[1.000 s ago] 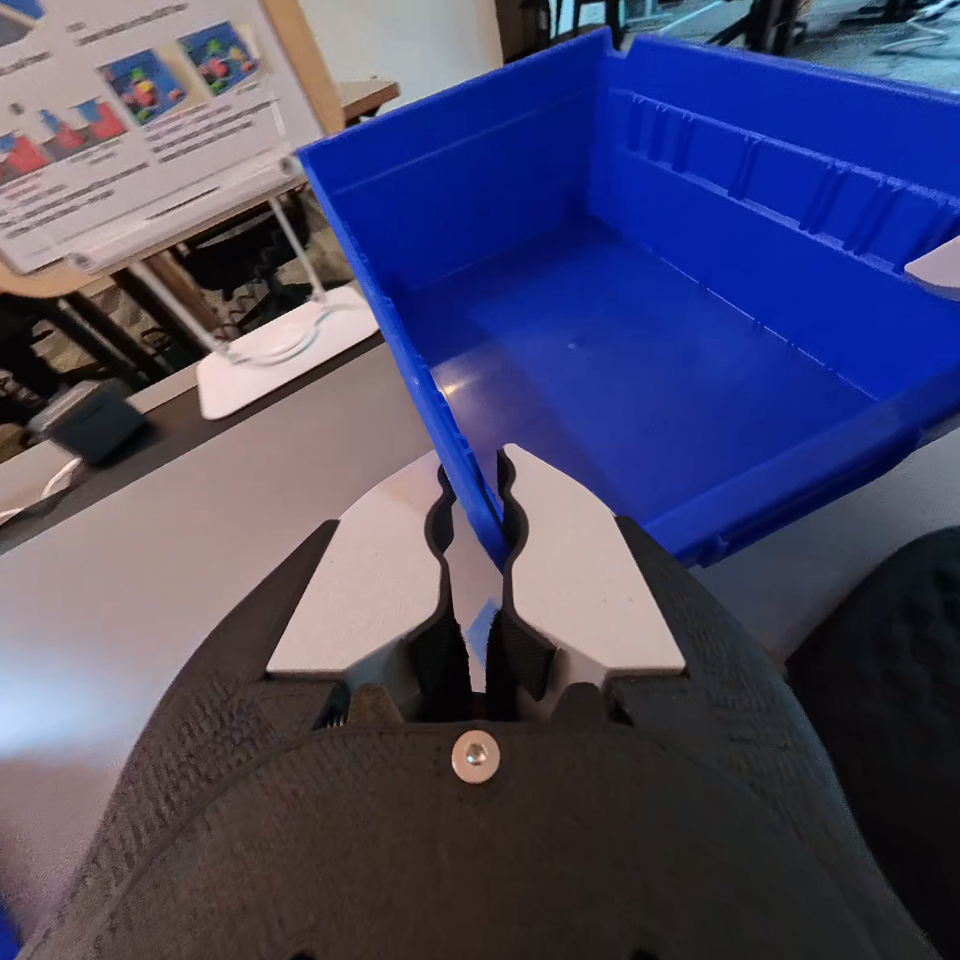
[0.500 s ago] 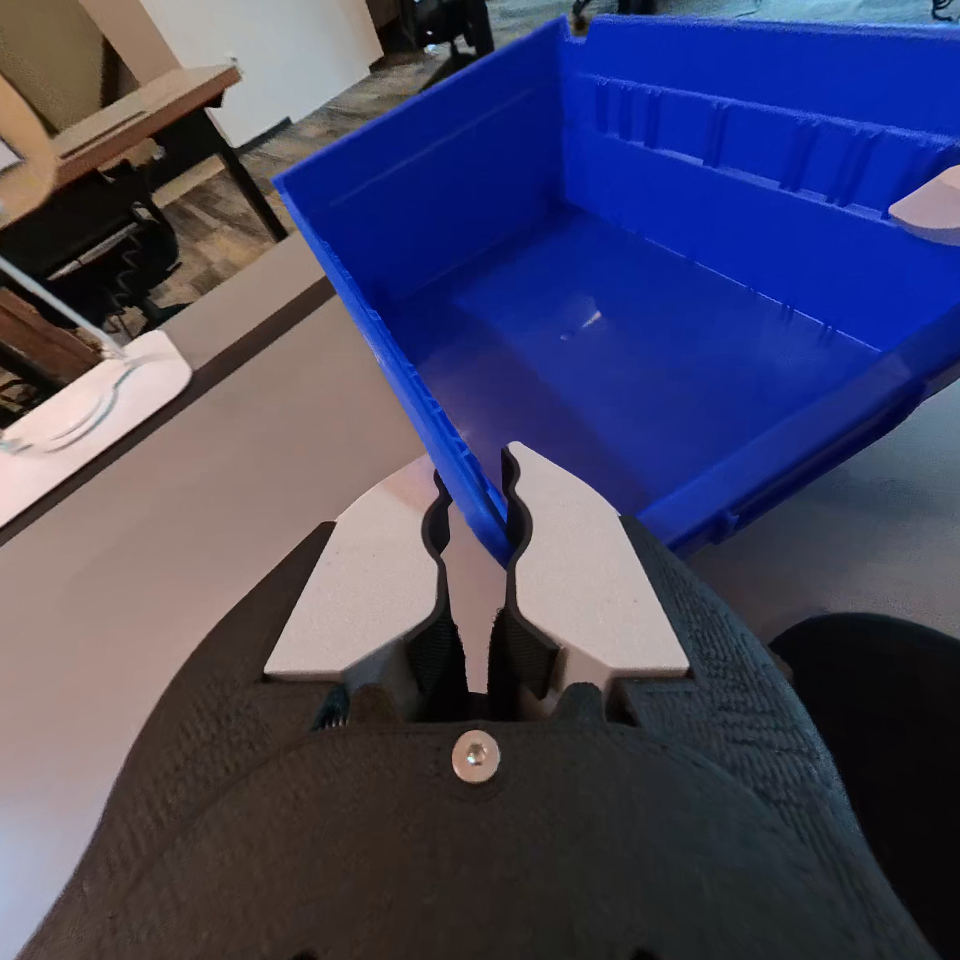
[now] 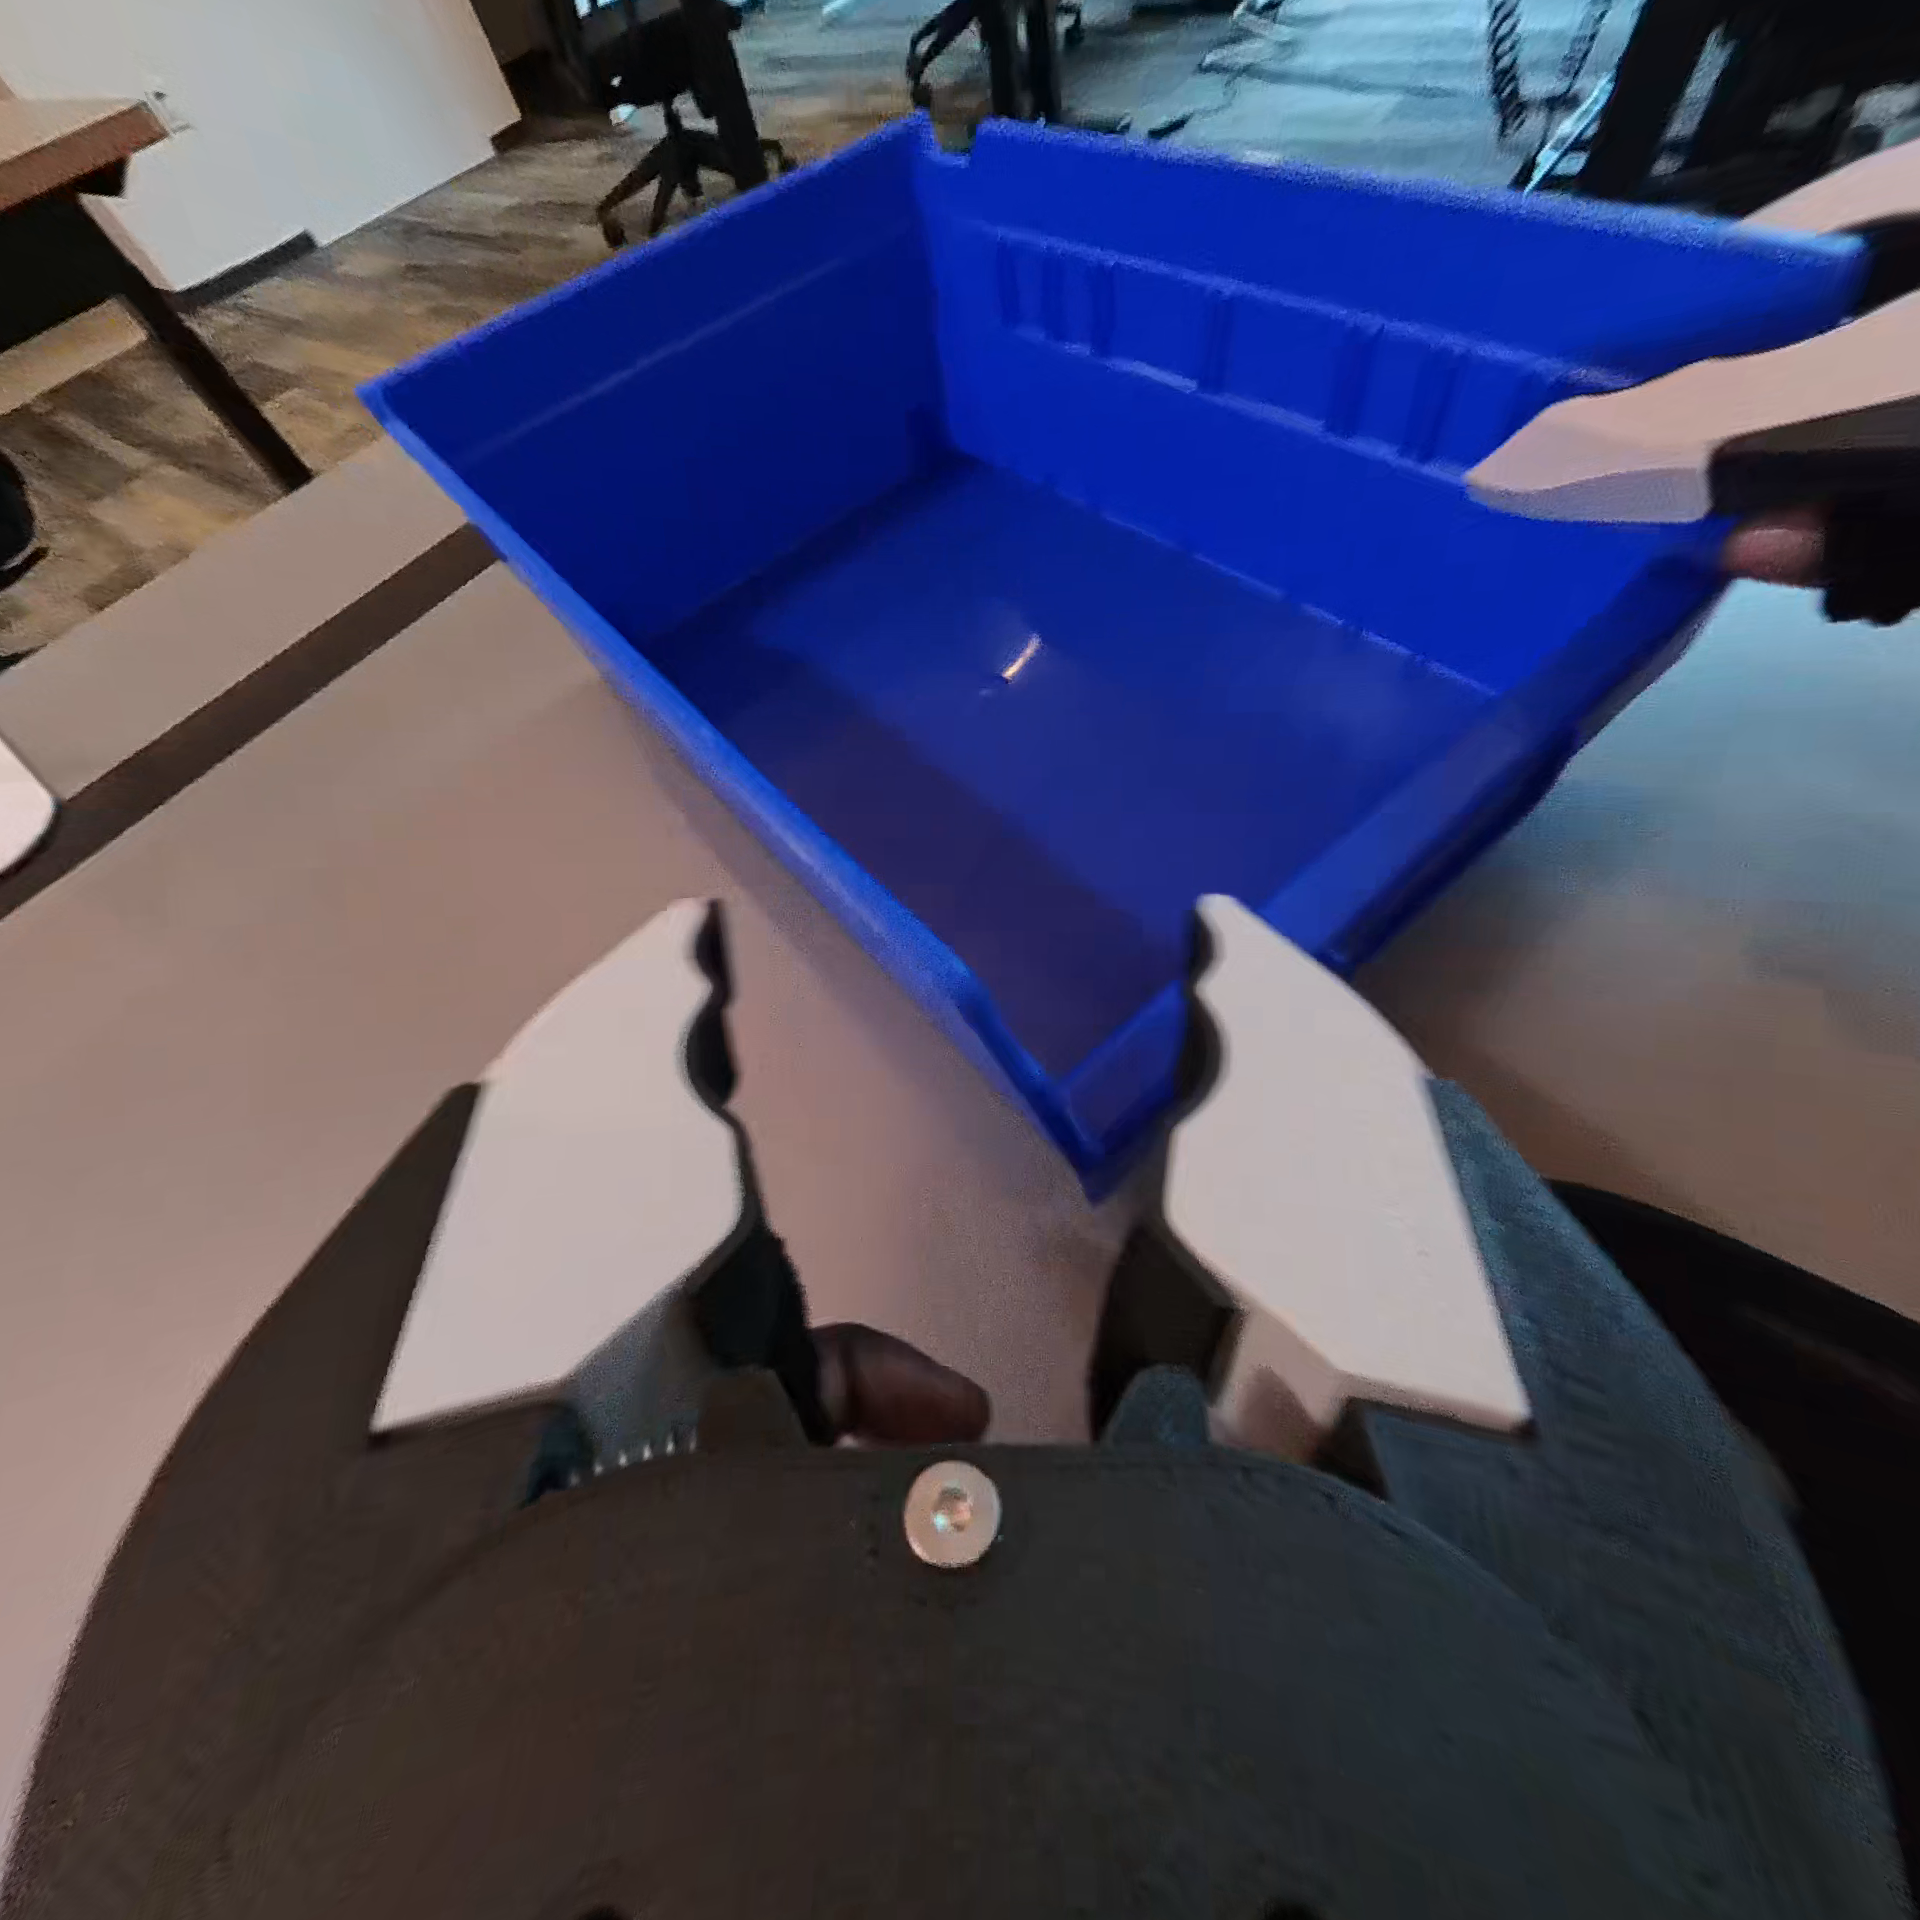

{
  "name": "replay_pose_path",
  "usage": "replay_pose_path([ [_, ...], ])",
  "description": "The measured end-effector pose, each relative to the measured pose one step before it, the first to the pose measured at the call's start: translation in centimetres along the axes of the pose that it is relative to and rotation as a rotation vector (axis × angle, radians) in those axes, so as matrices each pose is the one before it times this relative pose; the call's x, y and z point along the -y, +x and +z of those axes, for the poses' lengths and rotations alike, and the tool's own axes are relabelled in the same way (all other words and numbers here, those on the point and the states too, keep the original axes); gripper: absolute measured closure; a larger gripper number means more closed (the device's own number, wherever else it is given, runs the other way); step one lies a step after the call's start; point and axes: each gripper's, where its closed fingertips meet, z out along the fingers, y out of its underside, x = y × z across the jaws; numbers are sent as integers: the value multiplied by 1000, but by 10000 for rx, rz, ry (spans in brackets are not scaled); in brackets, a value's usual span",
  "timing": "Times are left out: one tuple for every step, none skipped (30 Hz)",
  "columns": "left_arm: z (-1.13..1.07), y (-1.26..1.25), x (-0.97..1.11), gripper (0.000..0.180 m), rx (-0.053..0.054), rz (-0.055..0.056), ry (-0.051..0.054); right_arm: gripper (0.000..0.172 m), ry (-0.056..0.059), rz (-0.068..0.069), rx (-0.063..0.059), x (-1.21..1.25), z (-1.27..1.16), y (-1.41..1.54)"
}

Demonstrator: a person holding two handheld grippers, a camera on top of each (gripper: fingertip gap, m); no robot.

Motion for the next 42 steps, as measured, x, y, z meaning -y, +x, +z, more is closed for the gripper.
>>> replay_pose_path([
  [-876, 2, 162, 80, -148, -113, 208, 128, 392, 390, 74, 528, -290, 212],
  [-1237, -119, 270, 71, -102, -167, 357, 116, 353, 343, -50, 556, -395, 416],
  [-1625, -366, 297, 66, 28, -208, 471, 104, 393, 262, -168, 697, -488, 556],
  [-1957, -787, 282, 66, 264, -179, 498, 96, 478, 162, -215, 896, -558, 504],
  [-2176, -1265, 332, 66, 474, -62, 539, 92, 559, 76, -175, 1091, -617, 274],
  [-2312, -1925, 242, 67, 765, 17, 439, 91, 584, 27, -61, 1199, -622, -125],
  [-2297, -2459, 55, 70, 924, 80, 236, 92, 567, 4, 113, 1251, -537, -596],
  [-2188, -2873, -183, 72, 980, 92, 25, 94, 488, 9, 308, 1170, -379, -1119],
  [-1989, -3227, -445, 74, 1021, 55, -108, 95, 354, 50, 459, 955, -185, -1550],
  [-1743, -3459, -688, 76, 1037, 39, -214, 94, 187, 70, 560, 627, 48, -1897],
  [-1462, -3560, -928, 77, 1053, 23, -301, 93, 7, 41, 606, 248, 254, -2096],
  [-1193, -3426, -1000, 78, 982, -40, -260, 91, -120, 3, 629, -61, 448, -2220],
  [-902, -2999, -987, 81, 798, -92, -191, 89, -171, -6, 608, -260, 584, -2221],
  [-607, -2426, -1052, 86, 560, -174, -200, 90, -216, 9, 477, -463, 712, -1985],
  [-333, -1753, -1080, 90, 296, -282, -256, 90, -290, 7, 322, -657, 835, -1652],
  [-22, -1124, -863, 95, 69, -267, -224, 90, -365, -1, 185, -802, 925, -1302],
  [223, -713, -618, 101, -39, -150, -214, 90, -435, -37, 117, -876, 965, -1060],
  [375, -570, -689, 104, 26, -24, -321, 91, -531, -83, 93, -889, 927, -908],
  [488, -383, -654, 105, 12, 62, -354, 90, -575, -167, 24, -794, 843, -698],
  [512, 43, -579, 109, -180, 125, -365, 91, -566, -299, -178, -701, 746, -276],
  [533, 57, -404, 111, -137, 89, -279, 93, -527, -423, -408, -620, 614, 175],
  [549, -40, -220, 115, -42, 67, -129, 97, -448, -450, -454, -549, 484, 355],
  [545, 113, -290, 122, -144, 127, -183, 106, -331, -322, -330, -448, 377, 292],
  [506, 104, -392, 131, -157, 105, -277, 113, -104, -56, 54, -204, 250, -138],
  [443, 187, -303, 135, -233, 24, -177, 126, 42, 263, 289, -15, 82, -385],
  [213, 396, -4, 141, -358, -121, 35, 135, 2, 260, 149, -146, 31, -132],
  [62, -9, 41, 141, -44, -121, 83, 144, 54, 136, 46, -140, -80, 27],
  [-9, 0, 12, 142, -2, 42, 79, 151, 55, 50, -108, -175, -161, 223],
  [-28, 0, -4, 142, -7, 50, 59, 156, 26, -5, -261, -238, -224, 441],
  [-34, 27, -7, 142, -53, 24, 45, 158, 10, -38, -348, -269, -281, 579],
  [-79, 52, -31, 142, -106, 89, 28, 161, 4, -33, -335, -307, -284, 624],
  [-144, 54, -49, 142, -133, 103, 20, 163, 10, 9, -266, -317, -296, 602],
  [-177, 89, -64, 142, -159, 38, 26, 164, 10, 79, -171, -323, -291, 552],
  [-229, 131, -62, 142, -198, 66, 58, 165, -12, 125, -123, -324, -286, 553],
  [-246, 168, -73, 142, -237, 63, 67, 166, -23, 119, -107, -321, -253, 562],
  [-259, 179, -73, 142, -263, 62, 64, 167, -9, 110, -104, -295, -229, 575],
  [-252, 175, -71, 142, -269, 77, 73, 167, 25, 135, -40, -237, -187, 476],
  [-249, 149, -72, 142, -281, 80, 75, 167, 43, 164, -20, -211, -166, 422],
  [-260, 95, -83, 142, -282, 73, 64, 167, 41, 139, -42, -180, -155, 408],
  [-280, 43, -106, 142, -269, 65, 54, 166, 35, 64, -83, -158, -130, 392],
  [-302, -21, -114, 142, -238, 27, 49, 166, 26, 13, -108, -147, -114, 376],
  [-292, -69, -119, 143, -205, -50, 55, 166, 15, 30, -82, -118, -96, 300],
])
